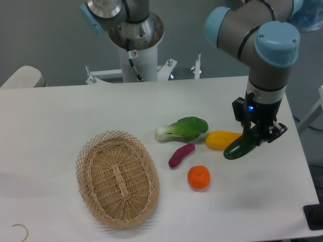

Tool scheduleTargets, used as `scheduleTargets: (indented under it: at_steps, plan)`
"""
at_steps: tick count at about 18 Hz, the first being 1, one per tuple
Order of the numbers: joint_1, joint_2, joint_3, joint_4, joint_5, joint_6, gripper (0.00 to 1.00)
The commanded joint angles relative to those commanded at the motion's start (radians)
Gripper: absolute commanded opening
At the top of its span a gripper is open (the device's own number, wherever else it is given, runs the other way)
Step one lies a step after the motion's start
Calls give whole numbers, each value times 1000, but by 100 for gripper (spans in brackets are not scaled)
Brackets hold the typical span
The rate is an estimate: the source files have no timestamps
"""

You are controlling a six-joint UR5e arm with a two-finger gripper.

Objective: Place the cucumber in the basket
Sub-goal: 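Carry the held green cucumber with the gripper over the wicker basket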

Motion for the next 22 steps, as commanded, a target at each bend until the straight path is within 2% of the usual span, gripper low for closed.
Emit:
scheduleTargets:
  at_steps: [5, 11, 16, 19, 22]
  plan:
    - [-11, 23, -15, -6, -20, -41, 38]
    - [-113, 44, -26, -14, -20, -216, 39]
    - [-253, 46, -57, -9, -18, -466, 39]
    - [-327, 60, -116, -3, -20, -624, 39]
    - [-406, 49, -124, -3, -20, -837, 38]
